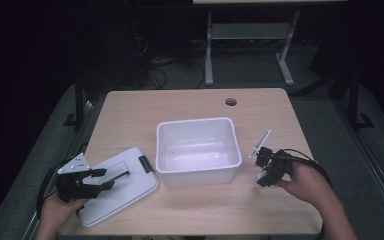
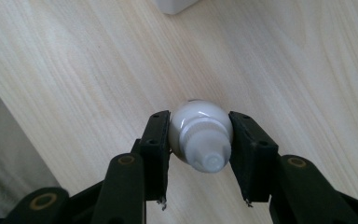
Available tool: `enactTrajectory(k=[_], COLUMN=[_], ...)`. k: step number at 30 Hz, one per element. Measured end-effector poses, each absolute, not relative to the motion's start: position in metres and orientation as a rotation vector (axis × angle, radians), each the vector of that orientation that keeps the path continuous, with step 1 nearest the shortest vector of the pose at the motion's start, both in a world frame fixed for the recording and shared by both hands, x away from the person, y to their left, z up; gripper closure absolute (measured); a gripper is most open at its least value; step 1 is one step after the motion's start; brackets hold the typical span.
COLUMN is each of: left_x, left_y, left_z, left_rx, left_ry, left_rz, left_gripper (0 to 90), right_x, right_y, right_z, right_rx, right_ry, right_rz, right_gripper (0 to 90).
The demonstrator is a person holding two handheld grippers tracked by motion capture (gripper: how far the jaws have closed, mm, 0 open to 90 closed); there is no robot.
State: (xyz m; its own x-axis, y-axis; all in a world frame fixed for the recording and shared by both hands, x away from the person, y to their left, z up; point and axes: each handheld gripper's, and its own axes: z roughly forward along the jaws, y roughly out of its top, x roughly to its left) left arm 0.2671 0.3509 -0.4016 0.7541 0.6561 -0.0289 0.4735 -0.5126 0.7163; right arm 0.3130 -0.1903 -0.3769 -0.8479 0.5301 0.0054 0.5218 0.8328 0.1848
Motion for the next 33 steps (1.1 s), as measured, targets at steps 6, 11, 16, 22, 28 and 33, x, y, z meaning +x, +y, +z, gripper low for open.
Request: enactTrajectory(k=[6, 11, 16, 22, 28, 33], left_x=[0.267, 0.267, 0.267, 0.267, 0.267, 0.267], left_y=[0.351, 0.35, 0.35, 0.351, 0.351, 0.351], left_z=[-0.401, -0.401, -0.401, -0.401, -0.4, -0.4], left_rx=[2.21, 2.211, 2.212, 2.21, 2.208, 2.206], left_ry=[0.842, 0.844, 0.843, 0.843, 0.844, 0.846], left_rz=[0.318, 0.318, 0.317, 0.318, 0.319, 0.319], left_gripper=[40.7, 40.4, 39.9, 39.7, 39.5, 39.3], right_x=[0.307, 0.303, 0.301, 0.299, 0.299, 0.3], right_y=[-0.186, -0.182, -0.179, -0.173, -0.165, -0.157], right_z=[-0.363, -0.351, -0.339, -0.324, -0.309, -0.297], right_rx=[0.829, 0.811, 0.798, 0.785, 0.771, 0.744], right_ry=[2.955, 2.952, 2.952, 2.95, 2.948, 2.949], right_rz=[0.271, 0.279, 0.277, 0.269, 0.264, 0.253], right_gripper=[59.4, 59.5, 59.5, 59.5, 59.5, 59.5])
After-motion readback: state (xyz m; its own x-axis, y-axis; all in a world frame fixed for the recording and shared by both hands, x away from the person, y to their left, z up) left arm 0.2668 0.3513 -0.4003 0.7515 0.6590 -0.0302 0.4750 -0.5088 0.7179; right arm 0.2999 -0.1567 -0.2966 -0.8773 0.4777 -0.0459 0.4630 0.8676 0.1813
